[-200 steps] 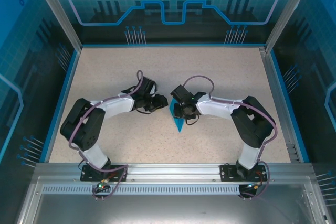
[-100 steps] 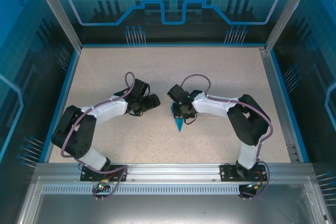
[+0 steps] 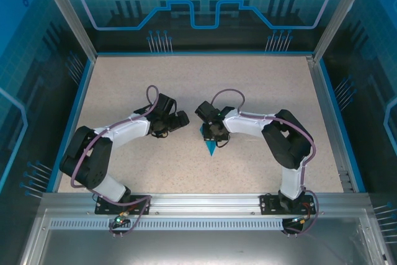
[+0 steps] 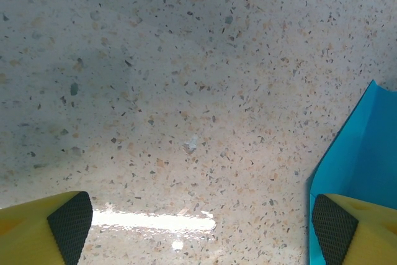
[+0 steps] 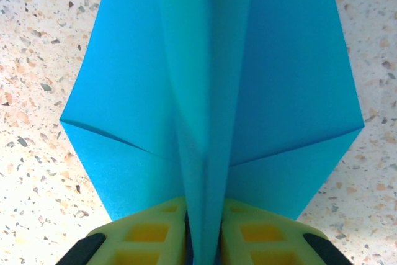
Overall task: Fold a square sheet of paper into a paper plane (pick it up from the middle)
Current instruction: Move the paper plane to the center of the table.
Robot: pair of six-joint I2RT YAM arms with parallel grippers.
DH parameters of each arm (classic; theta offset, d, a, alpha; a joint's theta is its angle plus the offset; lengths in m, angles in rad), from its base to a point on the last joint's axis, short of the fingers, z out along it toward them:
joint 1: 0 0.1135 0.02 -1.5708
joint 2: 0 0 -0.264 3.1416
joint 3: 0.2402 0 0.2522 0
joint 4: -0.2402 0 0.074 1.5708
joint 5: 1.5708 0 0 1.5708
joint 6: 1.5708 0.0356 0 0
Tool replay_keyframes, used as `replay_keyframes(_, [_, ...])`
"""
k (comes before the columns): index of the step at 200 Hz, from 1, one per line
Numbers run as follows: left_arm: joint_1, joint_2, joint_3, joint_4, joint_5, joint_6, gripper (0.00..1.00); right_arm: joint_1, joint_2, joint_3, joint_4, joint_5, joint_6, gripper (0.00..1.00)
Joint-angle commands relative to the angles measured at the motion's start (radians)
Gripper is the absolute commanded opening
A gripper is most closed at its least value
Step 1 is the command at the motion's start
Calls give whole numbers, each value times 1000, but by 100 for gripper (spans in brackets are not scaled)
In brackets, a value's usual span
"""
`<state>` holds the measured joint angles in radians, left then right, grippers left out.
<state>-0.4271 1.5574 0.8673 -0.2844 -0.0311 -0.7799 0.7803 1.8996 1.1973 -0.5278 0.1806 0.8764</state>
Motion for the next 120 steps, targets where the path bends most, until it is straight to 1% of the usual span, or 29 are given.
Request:
replay_keyframes(1, [7,-20,-10,-29,-19,11,97,19,40,11,-39,17,26,17])
replay_keyframes(34, [9,-35,-12,-42,-40,18,98,21,33,20,-47,27,22,10])
replay_keyframes(57, [16,-58,-14,-65,-71,27,99,11,-14,62,-50,42,-48,8])
replay_keyframes(75, [29,-79,-19,-81,-86,32,99,-19,-31,105,-53,38,-104,8])
replay_keyframes(93, [42,-102,-29,-92,-100,35,99,-53,-7,156,-63,29,-149,7])
replay_keyframes(120, [54,-124,-39,-108,-109,44,99,-115,76,242,-70,-7,-207,6])
